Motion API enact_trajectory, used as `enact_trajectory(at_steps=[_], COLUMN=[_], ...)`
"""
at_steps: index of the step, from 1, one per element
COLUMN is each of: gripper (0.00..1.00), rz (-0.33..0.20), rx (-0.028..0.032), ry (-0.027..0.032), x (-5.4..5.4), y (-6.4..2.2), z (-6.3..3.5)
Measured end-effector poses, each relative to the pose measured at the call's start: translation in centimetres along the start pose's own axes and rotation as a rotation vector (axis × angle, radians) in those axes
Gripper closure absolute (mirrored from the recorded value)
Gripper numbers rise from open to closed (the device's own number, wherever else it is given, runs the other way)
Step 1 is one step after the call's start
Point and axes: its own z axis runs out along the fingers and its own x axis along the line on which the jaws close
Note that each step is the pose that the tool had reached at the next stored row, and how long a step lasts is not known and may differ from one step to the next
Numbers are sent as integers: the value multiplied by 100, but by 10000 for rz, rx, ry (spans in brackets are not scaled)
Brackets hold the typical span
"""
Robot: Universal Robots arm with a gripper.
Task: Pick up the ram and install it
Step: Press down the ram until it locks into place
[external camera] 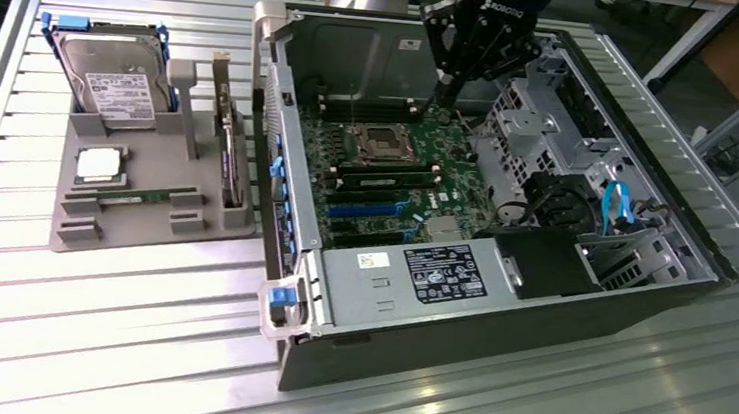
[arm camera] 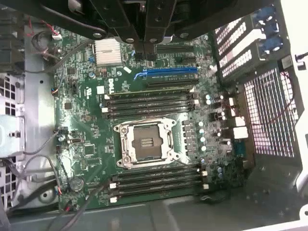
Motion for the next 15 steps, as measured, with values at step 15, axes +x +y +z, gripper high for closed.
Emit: enact_trajectory(at_steps=[15], gripper=[90], rz=[-349], rx=[-1318], ry=[116], x=[-2], y=[-14], z=[2])
